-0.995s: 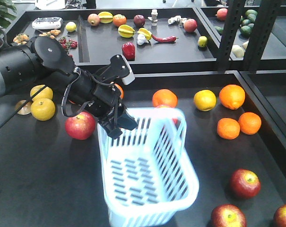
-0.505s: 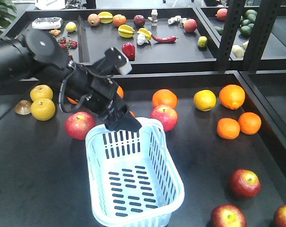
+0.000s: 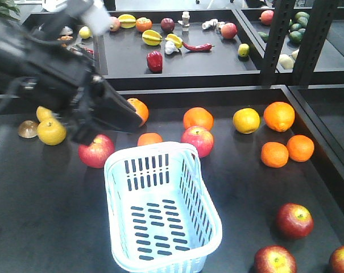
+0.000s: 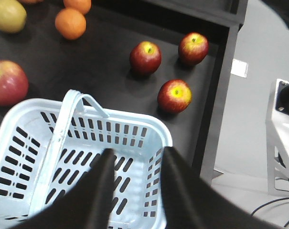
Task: Pick three apples into basket with both arms
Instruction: 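Open the left gripper and lift it away from the basket handle, then reach the right gripper toward the red apples near the table edge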
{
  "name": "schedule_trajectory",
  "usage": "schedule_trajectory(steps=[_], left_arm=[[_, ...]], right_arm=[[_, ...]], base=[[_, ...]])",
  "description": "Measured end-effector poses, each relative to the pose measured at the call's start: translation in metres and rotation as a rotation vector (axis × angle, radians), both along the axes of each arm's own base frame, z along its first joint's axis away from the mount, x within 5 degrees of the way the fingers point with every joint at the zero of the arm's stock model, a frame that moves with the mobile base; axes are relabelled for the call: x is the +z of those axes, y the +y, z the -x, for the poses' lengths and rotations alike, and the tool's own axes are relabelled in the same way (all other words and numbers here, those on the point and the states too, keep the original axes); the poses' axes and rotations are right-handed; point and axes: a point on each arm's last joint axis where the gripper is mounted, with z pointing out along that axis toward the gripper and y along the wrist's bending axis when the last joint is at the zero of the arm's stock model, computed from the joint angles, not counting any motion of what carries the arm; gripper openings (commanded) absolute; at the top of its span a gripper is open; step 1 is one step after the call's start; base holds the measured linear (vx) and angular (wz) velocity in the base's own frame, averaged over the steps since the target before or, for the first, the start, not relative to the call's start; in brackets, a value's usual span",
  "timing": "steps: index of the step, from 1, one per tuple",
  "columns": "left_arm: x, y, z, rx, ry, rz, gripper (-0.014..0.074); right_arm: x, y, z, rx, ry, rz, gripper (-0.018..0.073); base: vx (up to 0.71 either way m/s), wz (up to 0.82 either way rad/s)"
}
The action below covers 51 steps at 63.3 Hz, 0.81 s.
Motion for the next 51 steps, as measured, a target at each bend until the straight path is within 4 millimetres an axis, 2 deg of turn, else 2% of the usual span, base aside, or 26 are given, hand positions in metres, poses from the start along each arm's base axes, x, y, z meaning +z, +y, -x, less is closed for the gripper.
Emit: schedule_trajectory(steps=[8, 14, 25, 44, 51], left_arm=[[0.007, 0.010, 0.030, -0.016, -0.027, 0.021, -0.0008], [-0.008, 0.016, 0.049, -0.028, 0.020, 0.025, -0.0008], [-0.046, 0.030, 0.086, 0.026, 0.008, 0.071, -0.0008], [-0.129, 0.062, 0.154, 0.217, -0.011, 0.165, -0.0008], [-0.147, 0.069, 0.175, 0.226, -0.001, 0.201, -0.0008]], right_arm=[[0.000, 0.000, 0.000, 0.000, 0.000, 0.000, -0.0005], [0.000, 0.000, 0.000, 0.000, 0.000, 0.000, -0.0005], [0.000, 0.000, 0.000, 0.000, 0.000, 0.000, -0.0005], [0.000, 0.000, 0.000, 0.000, 0.000, 0.000, -0.0005], [0.001, 0.000, 0.000, 0.003, -0.012, -0.052, -0.0005]], base=[[0.00, 0.00], [0.00, 0.00], [0.00, 0.00], [0.00, 0.00], [0.00, 0.00]])
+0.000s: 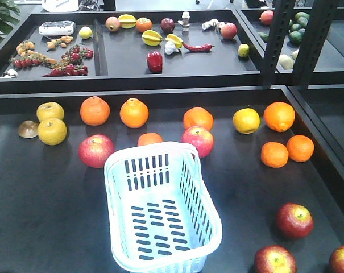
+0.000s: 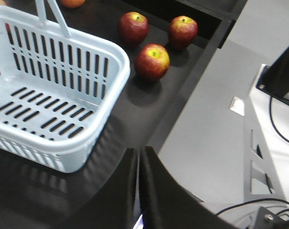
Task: Pick three apples into basket with both arms
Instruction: 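Reach the right gripper toward the red apples near the table edge, then lower the right gripper and close it on a red apple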
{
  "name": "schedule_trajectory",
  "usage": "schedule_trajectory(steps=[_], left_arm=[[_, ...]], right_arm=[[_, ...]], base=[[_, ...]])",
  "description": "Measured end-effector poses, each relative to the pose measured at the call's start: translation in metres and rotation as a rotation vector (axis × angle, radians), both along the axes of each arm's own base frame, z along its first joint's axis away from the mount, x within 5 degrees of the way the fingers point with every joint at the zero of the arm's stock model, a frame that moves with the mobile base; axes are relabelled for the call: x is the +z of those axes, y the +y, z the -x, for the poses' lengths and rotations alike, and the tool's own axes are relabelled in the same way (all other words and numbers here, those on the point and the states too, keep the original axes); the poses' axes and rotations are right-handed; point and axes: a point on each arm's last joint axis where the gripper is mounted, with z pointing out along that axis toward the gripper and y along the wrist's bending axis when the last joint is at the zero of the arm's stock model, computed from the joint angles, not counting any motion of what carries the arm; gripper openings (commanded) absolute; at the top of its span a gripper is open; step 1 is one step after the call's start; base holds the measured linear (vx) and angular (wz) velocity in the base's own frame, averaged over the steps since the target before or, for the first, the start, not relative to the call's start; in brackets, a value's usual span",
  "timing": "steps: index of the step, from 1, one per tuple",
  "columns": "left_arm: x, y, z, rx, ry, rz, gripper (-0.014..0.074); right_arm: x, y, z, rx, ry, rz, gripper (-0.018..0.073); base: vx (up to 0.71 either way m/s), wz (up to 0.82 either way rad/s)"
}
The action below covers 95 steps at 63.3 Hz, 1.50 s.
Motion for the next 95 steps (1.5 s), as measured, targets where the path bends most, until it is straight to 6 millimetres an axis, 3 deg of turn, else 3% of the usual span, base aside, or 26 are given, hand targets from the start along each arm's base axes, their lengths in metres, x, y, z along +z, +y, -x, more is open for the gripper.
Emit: schedule_trajectory(steps=[8, 17, 25, 31, 38, 47, 53, 58, 68, 73, 95], left_arm=[[-0.002, 0.006, 0.015, 0.024, -0.060, 0.056, -0.0008], [0.005, 0.010, 0.020, 0.066, -0.147, 0.097, -0.0008], [0.007, 0.012, 0.020, 0.079, -0.169, 0.106, -0.0008], [0.007, 0.012, 0.021, 0.079, -0.172, 0.108, -0.0008], [0.007, 0.012, 0.021, 0.079, -0.172, 0.108, -0.0008], [0.007, 0.012, 0.020, 0.089, -0.178, 0.110, -0.0008], [0.008, 0.013, 0.019, 0.097, -0.183, 0.112, -0.0008], [0.008, 0.013, 0.019, 0.100, -0.185, 0.113, -0.0007], [0.008, 0.013, 0.018, 0.108, -0.193, 0.111, -0.0007], [0.008, 0.013, 0.018, 0.108, -0.194, 0.107, -0.0007], [0.008, 0.013, 0.018, 0.113, -0.198, 0.109, -0.0007]], right_arm=[[0.005, 0.002, 0.000, 0.020, -0.085, -0.304, -0.0005], [0.009, 0.002, 0.000, 0.040, -0.170, -0.823, -0.0005], [0.009, 0.002, 0.000, 0.042, -0.181, -0.973, -0.0005], [0.024, 0.003, 0.003, 0.055, -0.186, -0.907, -0.0005], [0.072, 0.005, 0.012, 0.072, -0.207, -0.702, -0.0005], [0.113, 0.006, 0.008, 0.031, 0.049, -0.418, 0.0013], [0.132, 0.010, -0.004, 0.081, 0.294, -0.204, 0.0087], [0.142, 0.016, -0.021, 0.188, 0.453, -0.109, 0.0244], [0.143, 0.028, -0.052, 0.376, 0.601, -0.063, 0.0617], [0.137, 0.029, -0.068, 0.413, 0.649, -0.053, 0.0730], [0.115, 0.029, -0.116, 0.503, 0.938, -0.082, 0.0678]], base=[[0.00, 0.00], [0.00, 0.00], [0.00, 0.00], [0.00, 0.00], [0.00, 0.00], [0.00, 0.00], [0.00, 0.00], [0.00, 0.00], [0.00, 0.00], [0.00, 0.00], [0.00, 0.00]])
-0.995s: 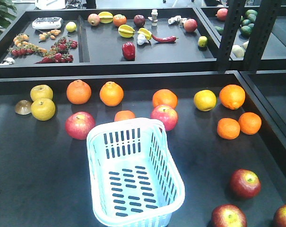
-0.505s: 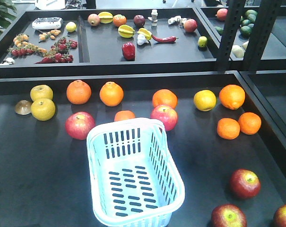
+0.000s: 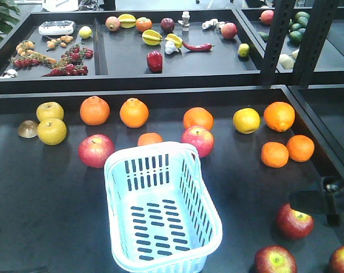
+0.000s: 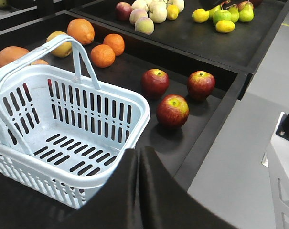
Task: Pick three apples into basket with both arms
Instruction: 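Lower the right gripper and close it on a red apple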
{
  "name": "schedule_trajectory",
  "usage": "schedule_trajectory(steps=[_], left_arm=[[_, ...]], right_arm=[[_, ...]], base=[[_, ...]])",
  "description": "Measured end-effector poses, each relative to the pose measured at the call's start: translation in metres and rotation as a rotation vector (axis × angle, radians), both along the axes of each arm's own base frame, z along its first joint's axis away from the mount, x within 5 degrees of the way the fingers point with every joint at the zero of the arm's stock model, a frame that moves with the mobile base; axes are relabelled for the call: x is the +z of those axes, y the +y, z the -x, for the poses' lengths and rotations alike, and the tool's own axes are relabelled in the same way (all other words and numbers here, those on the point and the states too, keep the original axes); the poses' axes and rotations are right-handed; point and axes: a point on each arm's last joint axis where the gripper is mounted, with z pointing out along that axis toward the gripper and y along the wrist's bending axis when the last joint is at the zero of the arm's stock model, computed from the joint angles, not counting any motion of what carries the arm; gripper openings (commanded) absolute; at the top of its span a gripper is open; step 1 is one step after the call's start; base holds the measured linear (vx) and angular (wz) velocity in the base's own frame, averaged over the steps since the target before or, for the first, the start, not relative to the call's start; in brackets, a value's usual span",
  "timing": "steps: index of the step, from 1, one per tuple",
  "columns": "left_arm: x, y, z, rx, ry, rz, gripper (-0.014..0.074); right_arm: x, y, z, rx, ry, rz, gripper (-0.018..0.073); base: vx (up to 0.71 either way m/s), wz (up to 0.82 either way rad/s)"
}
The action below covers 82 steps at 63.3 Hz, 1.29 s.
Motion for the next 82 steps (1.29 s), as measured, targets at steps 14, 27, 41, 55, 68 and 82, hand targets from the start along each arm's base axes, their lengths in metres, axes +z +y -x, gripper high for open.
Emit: schedule_trajectory(steps=[14, 27, 41, 55, 68, 82], left_arm=[[0.000, 0.000, 0.000, 0.001, -0.001, 0.000, -0.0007], [0.000, 0.000, -0.001, 0.007, -0.004, 0.002, -0.0007], [0.001, 0.000, -0.001, 0.010, -0.007, 0.003, -0.0007], [0.001, 0.001, -0.001, 0.015, -0.010, 0.005, -0.0007], [0.001, 0.001, -0.001, 0.015, -0.011, 0.004, -0.0007], [0.001, 0.001, -0.001, 0.016, -0.012, 0.002, -0.0007]], right_arm=[[-0.004, 0.006, -0.032, 0.093, 0.122, -0.003, 0.0662], [-0.033, 0.031, -0.050, 0.171, 0.275, 0.082, 0.0652], [-0.069, 0.039, -0.064, 0.116, 0.443, 0.264, 0.0646], [-0.104, 0.047, -0.078, 0.057, 0.584, 0.311, 0.0637], [-0.136, 0.049, -0.088, 0.023, 0.687, 0.339, 0.0628], [-0.155, 0.048, -0.094, -0.010, 0.720, 0.366, 0.0623]], base=[[0.00, 0.00], [0.00, 0.00], [0.00, 0.00], [0.00, 0.00], [0.00, 0.00], [0.00, 0.00]])
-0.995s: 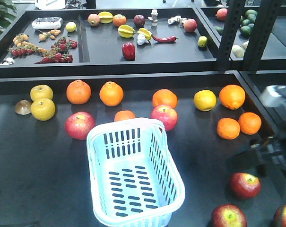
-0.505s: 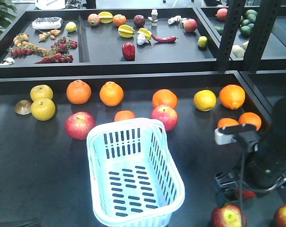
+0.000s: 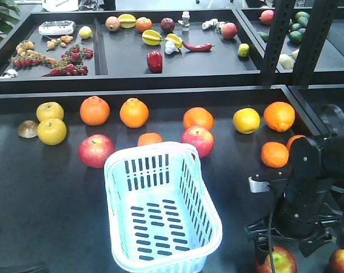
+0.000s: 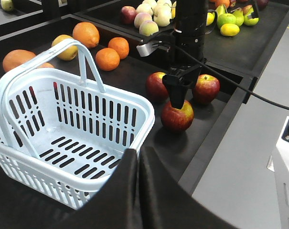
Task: Pick three apples into basket with both arms
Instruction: 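Lower the right gripper and close it on a red apple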
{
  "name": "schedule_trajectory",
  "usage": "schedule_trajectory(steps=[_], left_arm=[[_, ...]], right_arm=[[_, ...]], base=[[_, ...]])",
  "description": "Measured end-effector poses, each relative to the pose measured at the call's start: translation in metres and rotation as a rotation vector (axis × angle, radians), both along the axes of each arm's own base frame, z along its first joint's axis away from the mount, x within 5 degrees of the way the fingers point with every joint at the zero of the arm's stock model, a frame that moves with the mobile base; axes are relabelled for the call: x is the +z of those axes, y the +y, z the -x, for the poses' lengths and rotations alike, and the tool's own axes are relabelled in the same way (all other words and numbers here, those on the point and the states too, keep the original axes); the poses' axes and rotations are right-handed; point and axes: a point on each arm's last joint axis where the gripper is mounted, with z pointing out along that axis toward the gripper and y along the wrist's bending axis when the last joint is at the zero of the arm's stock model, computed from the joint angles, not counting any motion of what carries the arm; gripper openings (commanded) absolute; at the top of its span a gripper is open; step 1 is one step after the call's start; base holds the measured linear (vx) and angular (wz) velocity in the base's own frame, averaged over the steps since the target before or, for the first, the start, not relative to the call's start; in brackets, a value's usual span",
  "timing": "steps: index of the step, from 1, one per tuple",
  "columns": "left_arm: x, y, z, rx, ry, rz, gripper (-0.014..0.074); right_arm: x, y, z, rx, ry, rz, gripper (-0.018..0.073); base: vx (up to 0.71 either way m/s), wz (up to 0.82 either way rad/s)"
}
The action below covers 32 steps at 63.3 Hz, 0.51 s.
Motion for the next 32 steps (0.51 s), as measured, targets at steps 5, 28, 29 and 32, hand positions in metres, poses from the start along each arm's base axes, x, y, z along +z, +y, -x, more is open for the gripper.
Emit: schedule_trajectory(steps=[5, 28, 29, 32], left_arm=[[0.000, 0.000, 0.000, 0.000, 0.000, 0.000, -0.0007], [0.000, 0.000, 0.000, 0.000, 0.000, -0.001, -0.0007], [0.000, 0.000, 0.000, 0.000, 0.000, -0.001, -0.0007], [0.000, 0.000, 0.000, 0.000, -0.001, -0.002, -0.0007]], right_arm=[[-0.003, 0.000, -0.001, -0.004, 0.003, 0.003, 0.0623], [-0.020, 0.002, -0.008, -0.005, 0.006, 0.007, 0.0613], [-0.021, 0.002, -0.008, -0.006, 0.005, 0.007, 0.0612], [-0.023, 0.002, -0.009, -0.008, 0.003, 0.007, 0.0611]], base=[[0.00, 0.00], [0.00, 0.00], [0.00, 0.00], [0.00, 0.00]])
